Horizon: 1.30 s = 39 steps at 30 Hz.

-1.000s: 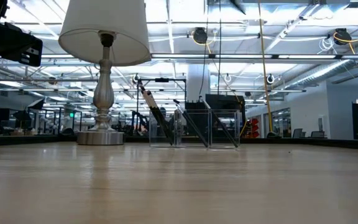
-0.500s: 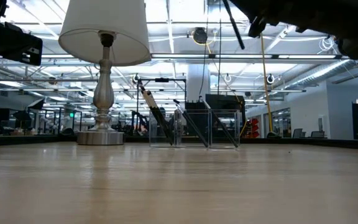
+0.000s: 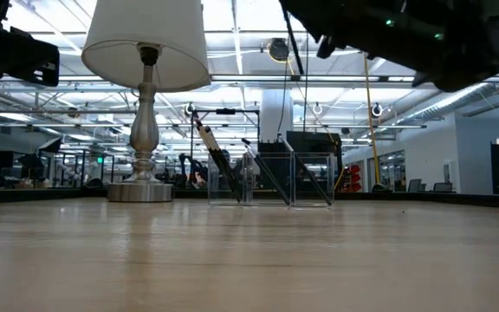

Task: Sort items
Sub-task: Put the eyeshadow brush into the transparent organizer

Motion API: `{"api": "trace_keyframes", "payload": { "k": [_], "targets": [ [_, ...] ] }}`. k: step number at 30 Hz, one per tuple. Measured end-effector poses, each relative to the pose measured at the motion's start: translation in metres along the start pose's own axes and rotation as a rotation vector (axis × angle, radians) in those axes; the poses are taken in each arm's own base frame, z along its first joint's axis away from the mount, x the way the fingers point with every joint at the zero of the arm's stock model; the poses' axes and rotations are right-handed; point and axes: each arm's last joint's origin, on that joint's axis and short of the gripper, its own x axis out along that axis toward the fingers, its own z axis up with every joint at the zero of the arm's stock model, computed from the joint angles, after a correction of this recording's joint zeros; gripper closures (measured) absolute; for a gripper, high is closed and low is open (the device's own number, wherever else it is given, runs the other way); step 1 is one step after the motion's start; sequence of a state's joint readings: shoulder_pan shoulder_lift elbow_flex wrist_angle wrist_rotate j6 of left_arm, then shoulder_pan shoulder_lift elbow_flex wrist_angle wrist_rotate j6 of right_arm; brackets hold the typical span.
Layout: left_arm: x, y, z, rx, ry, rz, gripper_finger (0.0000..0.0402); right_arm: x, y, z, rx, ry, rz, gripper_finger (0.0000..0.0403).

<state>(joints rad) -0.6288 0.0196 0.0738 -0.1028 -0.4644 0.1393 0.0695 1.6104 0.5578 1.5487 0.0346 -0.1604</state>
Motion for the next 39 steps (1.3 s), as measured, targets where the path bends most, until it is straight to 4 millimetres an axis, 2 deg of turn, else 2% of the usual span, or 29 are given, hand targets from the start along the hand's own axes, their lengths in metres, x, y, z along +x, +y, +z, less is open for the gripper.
{"api": "trace_keyframes", "payload": {
  "k": [6,9,12,16,19,26,29,39],
  "targets": [
    [0.000,0.003,0.003,0.095,-0.008,0.106,0.0369,0.012,-0.012,-0.004,0.005,-0.006,-0.030,0.0403],
    [0.000,0.004,0.003,0.102,-0.009,0.119,0.0369,0.020,-0.011,-0.014,0.011,0.001,-0.029,0.0403],
    [0.000,0.004,0.003,0.085,-0.010,0.119,0.0369,0.031,-0.007,-0.034,0.018,0.037,-0.029,0.0403],
    [0.000,0.004,0.004,0.003,-0.022,0.119,0.0369,0.043,-0.009,-0.053,0.052,0.074,-0.178,0.0403],
    [0.000,0.004,0.004,-0.040,-0.026,0.119,0.0369,0.042,-0.006,-0.065,0.033,0.131,-0.317,0.0403],
    [0.000,0.004,0.004,-0.119,-0.029,0.118,0.0369,0.041,0.015,-0.062,-0.093,0.196,-0.536,0.0403],
    [0.000,0.004,0.004,-0.123,-0.029,0.118,0.0369,0.047,0.020,-0.056,-0.105,0.197,-0.583,0.0403],
    [0.000,0.004,0.005,-0.052,-0.037,0.121,0.0369,0.050,0.025,-0.066,-0.084,0.309,-0.646,0.0403]
  ]
}}
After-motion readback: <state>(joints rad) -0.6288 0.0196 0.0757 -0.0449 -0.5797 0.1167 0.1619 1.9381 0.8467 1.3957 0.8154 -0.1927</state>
